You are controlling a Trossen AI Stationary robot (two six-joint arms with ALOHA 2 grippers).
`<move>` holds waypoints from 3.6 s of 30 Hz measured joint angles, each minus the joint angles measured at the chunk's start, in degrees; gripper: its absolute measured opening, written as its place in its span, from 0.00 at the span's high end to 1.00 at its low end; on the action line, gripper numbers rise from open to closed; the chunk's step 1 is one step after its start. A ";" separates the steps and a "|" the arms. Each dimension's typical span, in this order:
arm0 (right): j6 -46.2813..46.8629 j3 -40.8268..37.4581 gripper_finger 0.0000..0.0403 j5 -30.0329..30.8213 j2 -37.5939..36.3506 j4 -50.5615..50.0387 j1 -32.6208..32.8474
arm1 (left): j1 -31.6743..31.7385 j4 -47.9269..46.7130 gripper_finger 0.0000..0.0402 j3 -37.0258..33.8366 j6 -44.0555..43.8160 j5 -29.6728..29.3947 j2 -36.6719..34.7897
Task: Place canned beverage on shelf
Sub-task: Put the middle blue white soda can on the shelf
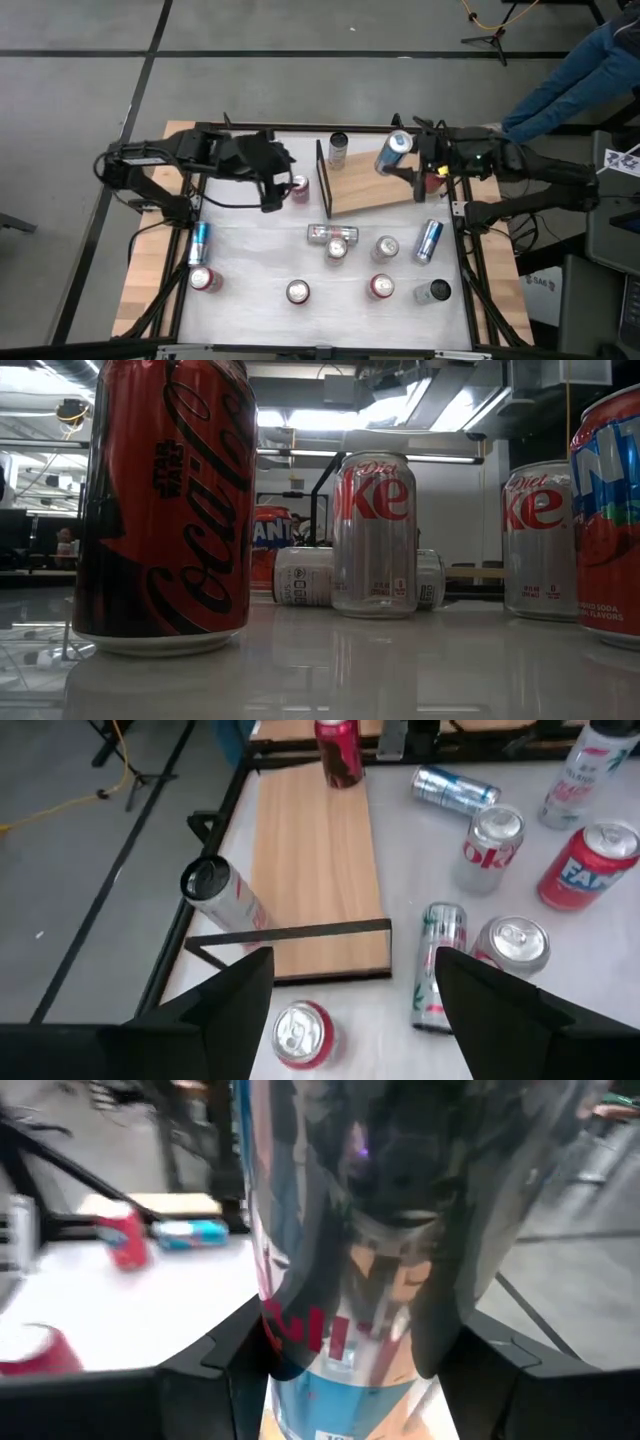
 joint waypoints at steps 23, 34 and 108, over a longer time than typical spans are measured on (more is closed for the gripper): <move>-5.97 -23.32 0.46 -38.39 9.17 26.99 -33.17 | 0.04 41.99 0.33 -50.24 0.12 6.22 -18.57; -10.82 -23.37 0.46 -40.47 20.41 32.04 -33.79 | 0.04 45.11 0.33 -51.88 -1.19 7.74 -18.59; -12.79 -33.16 0.30 -49.13 42.76 64.54 -41.24 | 0.04 47.48 0.33 -51.88 -1.26 9.80 -18.59</move>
